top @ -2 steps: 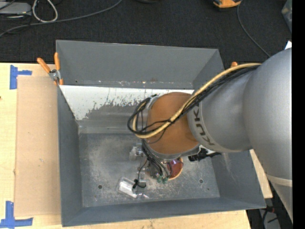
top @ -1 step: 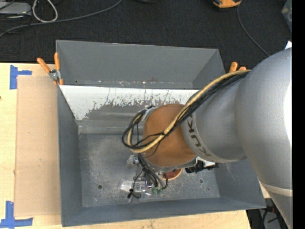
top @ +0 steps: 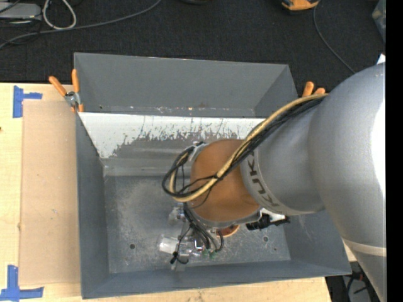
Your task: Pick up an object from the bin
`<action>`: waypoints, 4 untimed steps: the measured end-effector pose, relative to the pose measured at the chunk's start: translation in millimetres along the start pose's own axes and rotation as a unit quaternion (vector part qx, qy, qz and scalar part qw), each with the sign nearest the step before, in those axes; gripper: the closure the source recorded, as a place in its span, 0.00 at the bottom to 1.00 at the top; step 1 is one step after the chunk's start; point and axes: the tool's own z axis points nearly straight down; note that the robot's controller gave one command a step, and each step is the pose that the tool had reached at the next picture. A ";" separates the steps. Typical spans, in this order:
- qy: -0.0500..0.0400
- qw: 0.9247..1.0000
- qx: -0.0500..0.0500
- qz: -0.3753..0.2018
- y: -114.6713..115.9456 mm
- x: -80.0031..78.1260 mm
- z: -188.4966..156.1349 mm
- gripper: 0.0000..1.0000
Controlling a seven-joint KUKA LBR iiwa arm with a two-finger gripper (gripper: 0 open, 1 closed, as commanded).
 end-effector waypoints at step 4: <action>-0.002 1.000 -0.002 0.002 -29.0 0.5 32.5 1.00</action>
Offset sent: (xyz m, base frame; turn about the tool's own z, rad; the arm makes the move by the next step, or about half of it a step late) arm -0.0031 -0.0293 -0.0320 0.0010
